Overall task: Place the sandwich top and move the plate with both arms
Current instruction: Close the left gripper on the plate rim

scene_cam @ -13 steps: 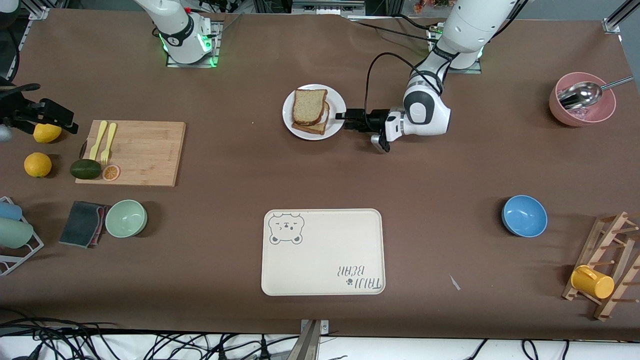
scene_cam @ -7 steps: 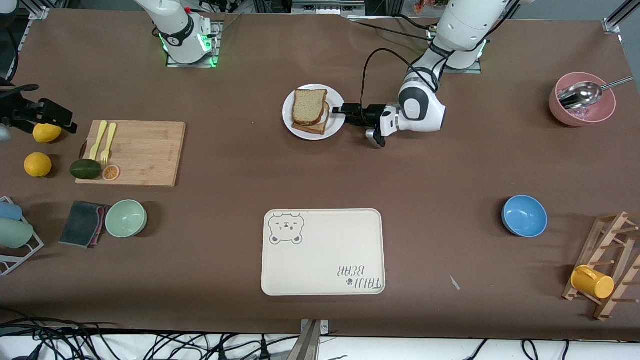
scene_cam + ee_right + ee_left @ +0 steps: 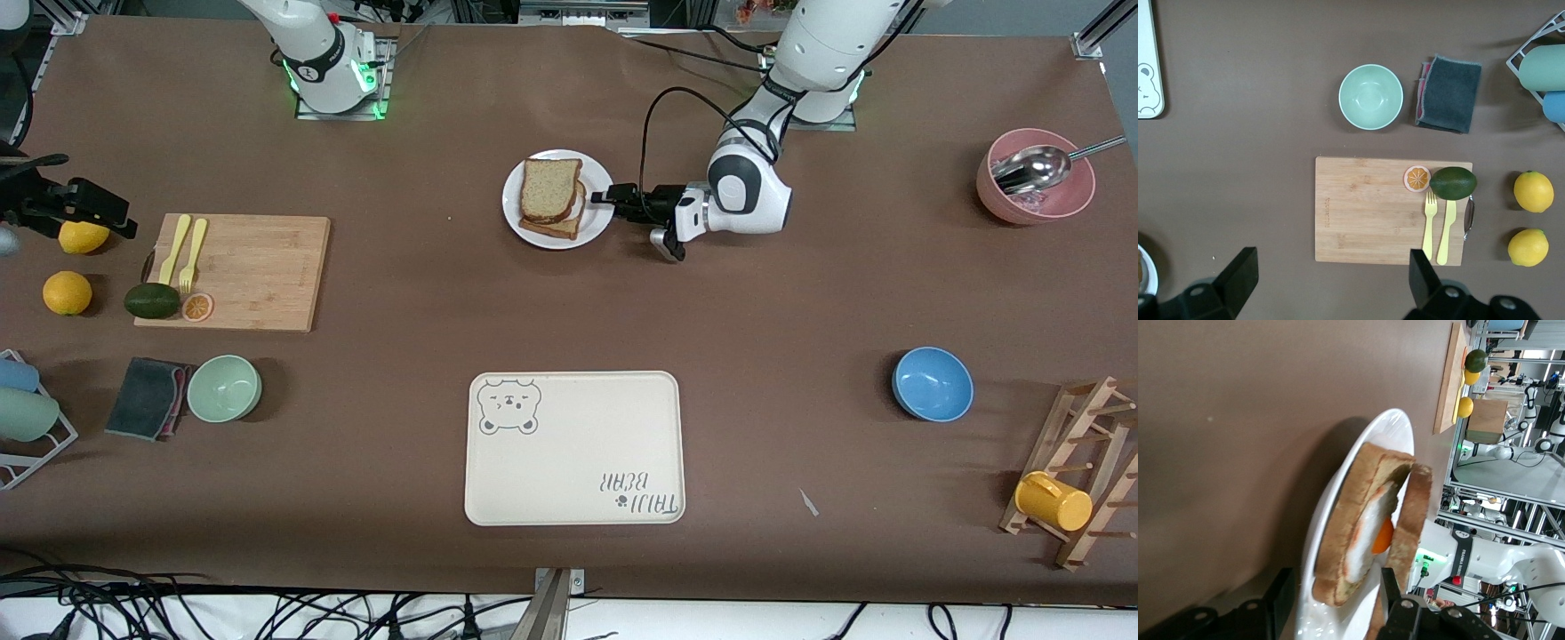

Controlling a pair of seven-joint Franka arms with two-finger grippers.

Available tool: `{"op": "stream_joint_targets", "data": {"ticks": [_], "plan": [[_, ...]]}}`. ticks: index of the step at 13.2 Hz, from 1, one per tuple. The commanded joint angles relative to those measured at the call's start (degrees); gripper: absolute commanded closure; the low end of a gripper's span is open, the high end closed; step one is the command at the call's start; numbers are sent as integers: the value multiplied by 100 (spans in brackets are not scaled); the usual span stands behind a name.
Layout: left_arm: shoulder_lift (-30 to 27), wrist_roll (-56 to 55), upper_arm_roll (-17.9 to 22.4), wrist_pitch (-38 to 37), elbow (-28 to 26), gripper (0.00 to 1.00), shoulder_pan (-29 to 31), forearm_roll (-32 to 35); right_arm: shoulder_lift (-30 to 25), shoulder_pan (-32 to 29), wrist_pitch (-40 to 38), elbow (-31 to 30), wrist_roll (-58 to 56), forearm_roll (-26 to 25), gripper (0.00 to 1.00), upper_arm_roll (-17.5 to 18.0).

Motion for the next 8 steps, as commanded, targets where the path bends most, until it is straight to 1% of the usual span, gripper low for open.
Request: {"op": "stream_joint_targets", "data": {"ticks": [1,2,5,7,8], "plan": [[153,399,-2,55,-41,41,-54,-205,19,-60,-112,106,36,-18,0,40],[153,399,-2,55,-41,42,-45,-205,19,-60,-112,106,36,-18,0,40],[144,399,-2,55,-41,52,-54,-205,19,-60,-112,106,36,-18,0,40],[144,399,-2,55,-41,53,-54,-205,19,-60,-112,106,36,-18,0,40],[144,399,-2,55,-41,57,-71,-205,19,-60,-112,106,36,-18,0,40]]}}
